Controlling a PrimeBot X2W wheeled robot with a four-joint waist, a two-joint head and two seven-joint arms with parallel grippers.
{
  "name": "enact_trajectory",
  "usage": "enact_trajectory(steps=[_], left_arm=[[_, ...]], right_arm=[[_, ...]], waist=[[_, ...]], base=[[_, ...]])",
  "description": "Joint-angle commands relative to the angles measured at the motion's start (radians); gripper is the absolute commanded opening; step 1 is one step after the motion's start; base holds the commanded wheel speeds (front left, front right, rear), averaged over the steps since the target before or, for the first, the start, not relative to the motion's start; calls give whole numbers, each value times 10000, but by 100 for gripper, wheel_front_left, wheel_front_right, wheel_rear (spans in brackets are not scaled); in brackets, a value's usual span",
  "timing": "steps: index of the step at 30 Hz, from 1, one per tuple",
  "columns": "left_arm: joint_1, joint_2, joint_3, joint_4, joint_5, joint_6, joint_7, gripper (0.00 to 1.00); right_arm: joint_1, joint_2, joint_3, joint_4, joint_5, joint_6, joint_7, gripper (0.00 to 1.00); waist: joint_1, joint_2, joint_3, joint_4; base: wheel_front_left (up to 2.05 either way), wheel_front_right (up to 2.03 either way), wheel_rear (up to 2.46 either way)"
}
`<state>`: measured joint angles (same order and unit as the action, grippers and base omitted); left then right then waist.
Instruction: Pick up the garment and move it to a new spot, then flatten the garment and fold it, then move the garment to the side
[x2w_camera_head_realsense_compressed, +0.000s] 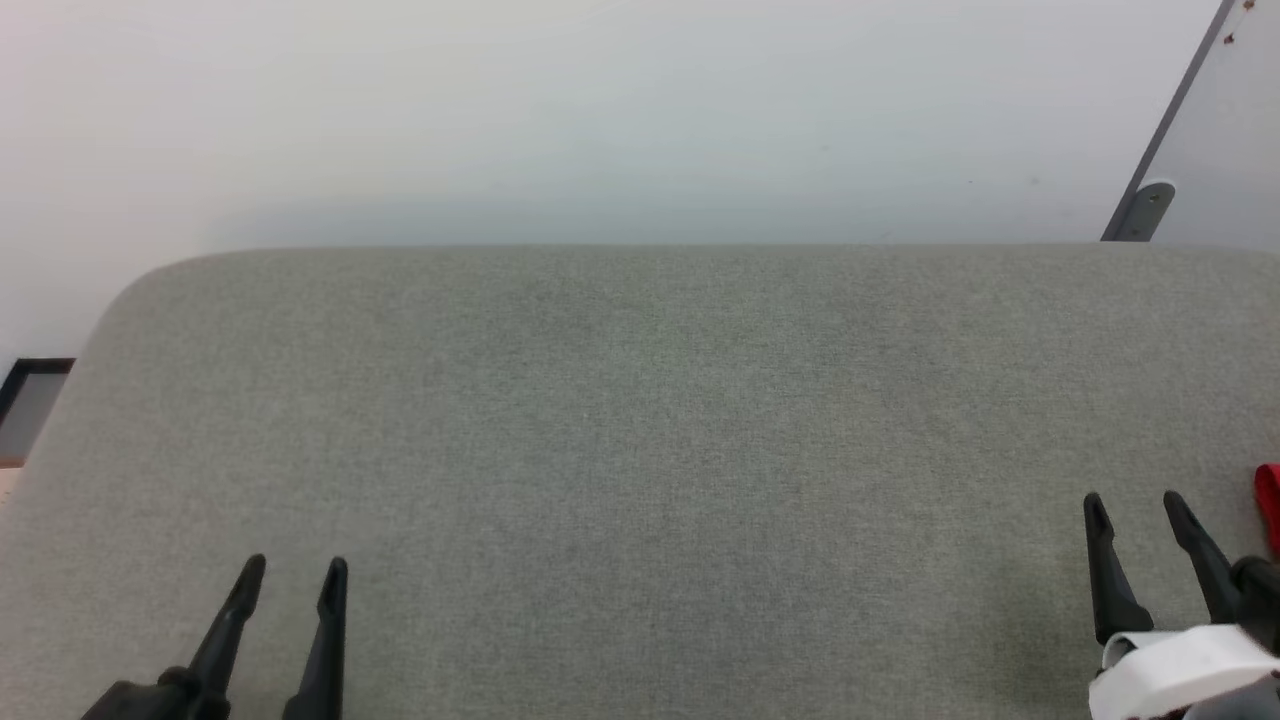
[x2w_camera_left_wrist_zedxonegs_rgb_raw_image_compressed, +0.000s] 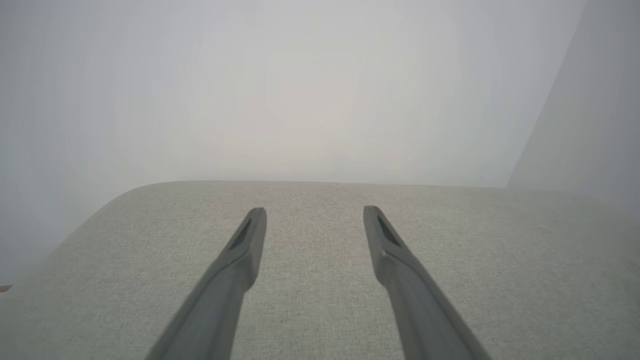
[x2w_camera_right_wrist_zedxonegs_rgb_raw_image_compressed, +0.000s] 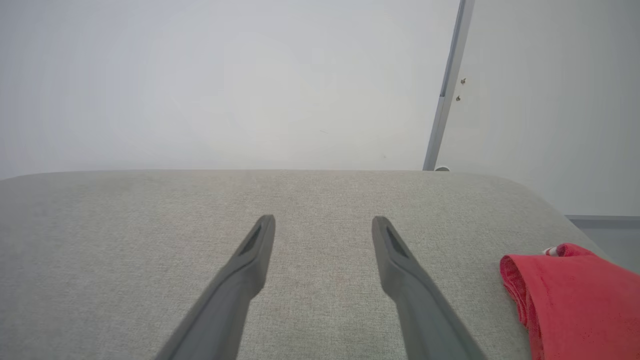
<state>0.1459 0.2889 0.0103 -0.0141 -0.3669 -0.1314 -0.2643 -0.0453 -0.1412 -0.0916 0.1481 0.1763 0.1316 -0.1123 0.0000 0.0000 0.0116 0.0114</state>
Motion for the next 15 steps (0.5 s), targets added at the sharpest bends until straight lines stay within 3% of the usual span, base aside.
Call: enact_trajectory(steps=[1,15], left_arm=[[181,-56,86,-78,63,18,12,100],[287,-83,118,73,-147,18,12,100]], right_arm=[[292,80,-104,-251,99,-21,56,100],[757,234,-146,-1069,254,-21,399,100]], waist=[[0,0,-44,44],[0,0,-62,-9]], base=[[0,0,0],[0,0,0]])
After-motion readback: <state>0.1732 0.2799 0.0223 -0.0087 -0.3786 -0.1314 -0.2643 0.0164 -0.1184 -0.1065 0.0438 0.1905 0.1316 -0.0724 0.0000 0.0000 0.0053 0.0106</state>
